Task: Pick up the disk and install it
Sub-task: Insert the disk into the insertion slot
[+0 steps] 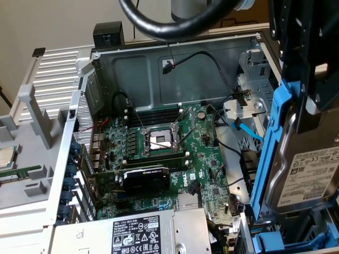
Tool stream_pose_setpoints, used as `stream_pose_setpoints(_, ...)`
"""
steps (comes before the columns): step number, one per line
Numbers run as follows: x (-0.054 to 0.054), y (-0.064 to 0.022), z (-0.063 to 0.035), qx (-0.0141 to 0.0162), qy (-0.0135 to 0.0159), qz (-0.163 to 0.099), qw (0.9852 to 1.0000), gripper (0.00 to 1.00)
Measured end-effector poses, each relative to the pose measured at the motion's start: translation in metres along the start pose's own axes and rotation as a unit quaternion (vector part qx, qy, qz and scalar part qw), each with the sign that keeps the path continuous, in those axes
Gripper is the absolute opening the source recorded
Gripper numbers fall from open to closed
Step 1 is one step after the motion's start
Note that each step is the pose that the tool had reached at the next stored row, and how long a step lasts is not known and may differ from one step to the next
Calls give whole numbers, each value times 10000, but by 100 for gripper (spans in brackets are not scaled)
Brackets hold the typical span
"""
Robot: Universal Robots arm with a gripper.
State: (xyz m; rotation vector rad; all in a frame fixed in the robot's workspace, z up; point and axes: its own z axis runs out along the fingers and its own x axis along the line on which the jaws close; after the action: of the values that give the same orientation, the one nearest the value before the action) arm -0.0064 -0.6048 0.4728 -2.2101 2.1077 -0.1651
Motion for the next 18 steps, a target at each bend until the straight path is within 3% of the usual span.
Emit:
stream_pose_setpoints(6,14,26,-3,4,-19,7,10000,36)
stream_pose_setpoints(13,59,28,-3,6,-62,25,10000,36)
stream_pose_setpoints(18,74,31,-1,6,-73,39,10000,36)
